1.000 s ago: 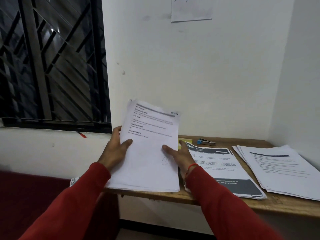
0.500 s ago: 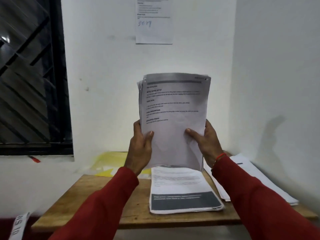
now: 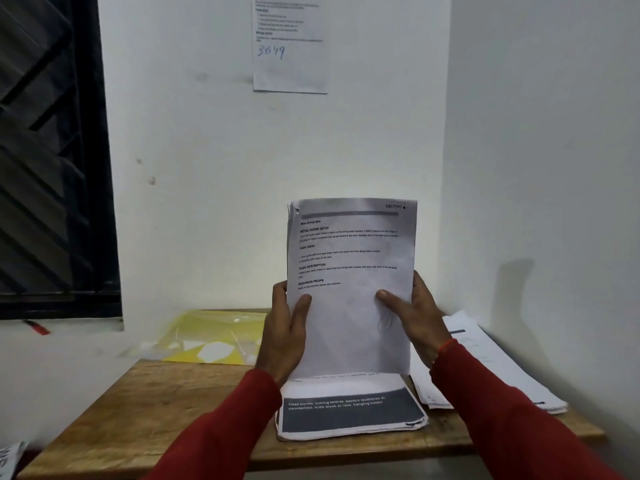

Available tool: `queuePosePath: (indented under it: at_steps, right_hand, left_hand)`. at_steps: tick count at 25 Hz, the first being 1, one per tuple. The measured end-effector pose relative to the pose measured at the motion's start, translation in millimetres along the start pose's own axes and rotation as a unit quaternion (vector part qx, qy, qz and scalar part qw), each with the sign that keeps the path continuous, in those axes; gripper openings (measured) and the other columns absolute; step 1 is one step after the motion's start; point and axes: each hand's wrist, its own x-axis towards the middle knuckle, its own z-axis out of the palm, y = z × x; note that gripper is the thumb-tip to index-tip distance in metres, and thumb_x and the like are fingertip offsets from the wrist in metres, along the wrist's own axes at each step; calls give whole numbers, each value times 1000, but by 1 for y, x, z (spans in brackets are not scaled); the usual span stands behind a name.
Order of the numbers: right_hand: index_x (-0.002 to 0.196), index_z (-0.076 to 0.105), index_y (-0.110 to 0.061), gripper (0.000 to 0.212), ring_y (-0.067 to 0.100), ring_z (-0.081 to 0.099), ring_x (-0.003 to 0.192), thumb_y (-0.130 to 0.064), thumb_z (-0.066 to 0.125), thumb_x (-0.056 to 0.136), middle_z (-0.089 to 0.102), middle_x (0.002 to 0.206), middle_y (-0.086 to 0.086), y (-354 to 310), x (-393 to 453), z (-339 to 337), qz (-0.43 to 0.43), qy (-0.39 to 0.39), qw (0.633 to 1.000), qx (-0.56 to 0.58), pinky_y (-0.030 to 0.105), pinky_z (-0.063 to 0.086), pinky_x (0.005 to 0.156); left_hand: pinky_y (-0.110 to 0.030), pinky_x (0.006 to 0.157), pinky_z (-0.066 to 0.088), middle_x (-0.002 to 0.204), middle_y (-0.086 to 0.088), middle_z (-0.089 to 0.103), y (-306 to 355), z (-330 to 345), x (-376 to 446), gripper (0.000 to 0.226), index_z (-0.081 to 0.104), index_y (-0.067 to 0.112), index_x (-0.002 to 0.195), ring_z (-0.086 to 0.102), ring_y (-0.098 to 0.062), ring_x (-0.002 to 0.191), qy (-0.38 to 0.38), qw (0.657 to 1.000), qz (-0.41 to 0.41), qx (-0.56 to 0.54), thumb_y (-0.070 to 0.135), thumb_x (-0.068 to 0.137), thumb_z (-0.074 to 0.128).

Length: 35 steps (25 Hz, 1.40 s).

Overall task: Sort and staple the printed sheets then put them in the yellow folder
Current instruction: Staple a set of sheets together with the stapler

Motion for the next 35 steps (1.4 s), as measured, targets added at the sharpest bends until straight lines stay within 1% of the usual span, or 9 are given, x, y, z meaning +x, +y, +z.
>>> queuePosePath:
  at_steps: [5, 8, 11, 16, 19, 22, 26, 31, 35]
  right_hand:
    - [121, 60, -26, 36, 19, 68, 107, -11, 69, 89, 71, 115, -2, 41, -20, -4, 52, -1, 997, -58, 48, 52, 98]
    - [125, 59, -21, 36, 21, 68, 108, -17, 69, 91, 72, 117, 0, 24, 5, 0, 62, -49, 996, -39, 44, 53, 97]
    - [125, 60, -12, 34, 28, 68, 108, -15, 66, 92, 71, 118, 7, 14, 45, 2, 120, -90, 989, 19, 44, 54, 95]
    - [119, 62, -8, 31, 30, 72, 97, -9, 69, 89, 72, 114, 14, 77, 75, 12, 143, -65, 987, -31, 46, 57, 88]
    - [122, 60, -7, 32, 27, 72, 97, -7, 66, 91, 75, 108, 7, 107, 66, 16, 131, -85, 987, -50, 38, 58, 80]
    - [120, 62, -8, 29, 31, 71, 100, -3, 63, 92, 74, 110, 9, 111, 67, 16, 138, -113, 983, -43, 43, 57, 85]
    - [124, 60, -4, 33, 39, 67, 107, -6, 64, 91, 69, 119, 18, 112, 61, 18, 194, -144, 970, 18, 54, 51, 97]
    - [120, 63, -14, 35, 35, 63, 104, -32, 68, 90, 68, 121, 17, 98, 69, 10, 228, -64, 968, 82, 53, 45, 96]
    - [122, 62, -11, 28, 38, 67, 106, -18, 62, 95, 69, 119, 19, 91, 74, 4, 179, -2, 978, 111, 52, 53, 94]
  left_hand:
    - [-31, 87, 55, 111, 11, 70, -26, -6, -12, 16, 54, 26, 118, 68, -3, 99, -28, 999, -30, 16, 24, 102, 53]
    - [-35, 87, 56, 108, 7, 72, -19, -11, 16, 13, 56, 24, 115, 69, -10, 98, -35, 997, -68, 0, 23, 103, 52]
    - [-41, 90, 57, 111, 4, 72, -24, -19, 43, 13, 58, 25, 114, 70, -15, 100, -71, 988, -132, -30, 22, 102, 53]
    - [-45, 90, 58, 117, -1, 73, -57, -32, 53, 24, 61, 19, 124, 72, -21, 102, -132, 963, -227, -65, 20, 101, 56]
    - [-41, 79, 61, 108, 2, 76, -72, -39, 73, 21, 62, 22, 119, 74, -20, 95, -128, 954, -268, -38, 28, 100, 56]
    - [-48, 92, 56, 108, -4, 76, -88, -34, 95, 25, 64, 15, 119, 73, -26, 99, -107, 946, -296, -78, 27, 104, 49]
    - [-45, 91, 56, 112, -10, 74, -104, -27, 95, 24, 62, 9, 120, 72, -27, 100, -70, 956, -270, -91, 20, 106, 46]
    - [-36, 74, 59, 112, -11, 74, -102, -28, 87, 23, 61, 11, 122, 73, -25, 94, -97, 960, -237, -116, 21, 105, 48]
    - [-34, 71, 59, 111, -10, 75, -91, -10, 76, 24, 62, 12, 122, 73, -25, 94, -148, 952, -234, -129, 20, 105, 45]
